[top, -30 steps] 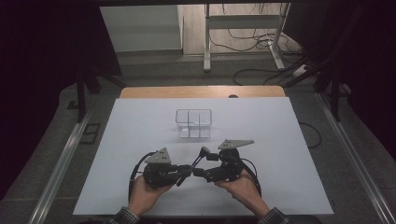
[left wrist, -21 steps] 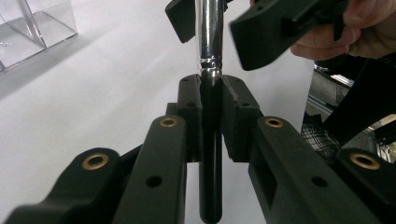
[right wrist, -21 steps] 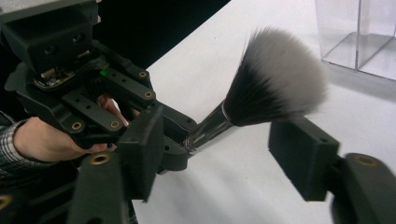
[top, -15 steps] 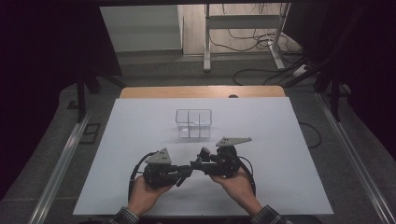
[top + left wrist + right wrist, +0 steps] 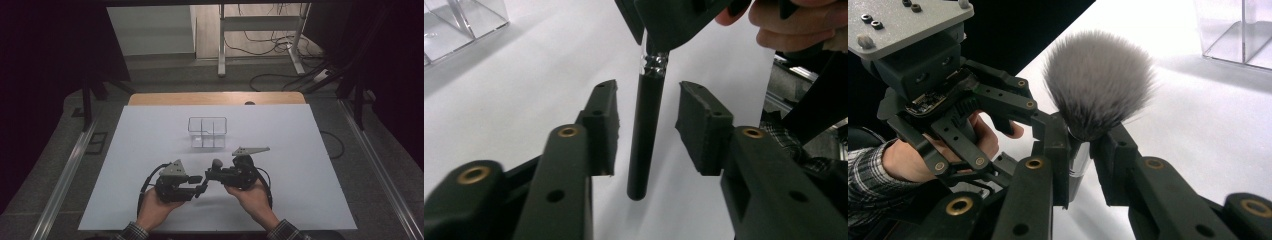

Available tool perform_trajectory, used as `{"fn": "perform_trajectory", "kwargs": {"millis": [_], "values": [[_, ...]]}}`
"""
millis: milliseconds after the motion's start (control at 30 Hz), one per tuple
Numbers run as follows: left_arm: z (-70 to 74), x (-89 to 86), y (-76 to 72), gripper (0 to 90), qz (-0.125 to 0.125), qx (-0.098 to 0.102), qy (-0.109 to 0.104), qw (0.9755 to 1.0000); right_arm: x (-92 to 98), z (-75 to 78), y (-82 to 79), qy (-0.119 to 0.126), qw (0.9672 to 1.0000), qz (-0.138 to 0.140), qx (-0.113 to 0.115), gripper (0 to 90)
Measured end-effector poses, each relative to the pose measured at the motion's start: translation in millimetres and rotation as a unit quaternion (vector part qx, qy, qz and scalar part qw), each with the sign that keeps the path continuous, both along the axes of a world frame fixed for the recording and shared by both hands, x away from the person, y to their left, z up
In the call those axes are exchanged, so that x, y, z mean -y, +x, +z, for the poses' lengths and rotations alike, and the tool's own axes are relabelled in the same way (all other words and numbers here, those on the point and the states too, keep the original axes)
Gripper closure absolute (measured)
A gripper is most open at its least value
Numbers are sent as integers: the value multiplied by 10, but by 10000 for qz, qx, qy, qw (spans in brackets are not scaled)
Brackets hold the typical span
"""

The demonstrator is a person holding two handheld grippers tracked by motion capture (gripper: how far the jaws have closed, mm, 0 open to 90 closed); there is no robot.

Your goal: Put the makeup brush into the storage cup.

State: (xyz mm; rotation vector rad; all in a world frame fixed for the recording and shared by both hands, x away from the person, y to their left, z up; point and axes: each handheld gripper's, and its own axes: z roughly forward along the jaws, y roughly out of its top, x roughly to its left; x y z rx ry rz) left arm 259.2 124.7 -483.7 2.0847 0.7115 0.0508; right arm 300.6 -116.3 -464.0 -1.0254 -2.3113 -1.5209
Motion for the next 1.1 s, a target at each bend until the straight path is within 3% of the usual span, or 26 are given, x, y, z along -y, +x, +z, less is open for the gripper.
{"fn": "perform_trajectory", "kwargs": {"millis": [367,667,1100], "values": [[-43,-32,7,312,8,138,232,9996,1,-12,-4,-237,9993,109,260,771],[-69,-22,19,173,82,-14,325,9994,5,-28,-22,-369,9984,169,393,770],[-87,-77,18,93,150,-182,407,9989,96,-9,-39,-509,9967,132,620,769]]}}
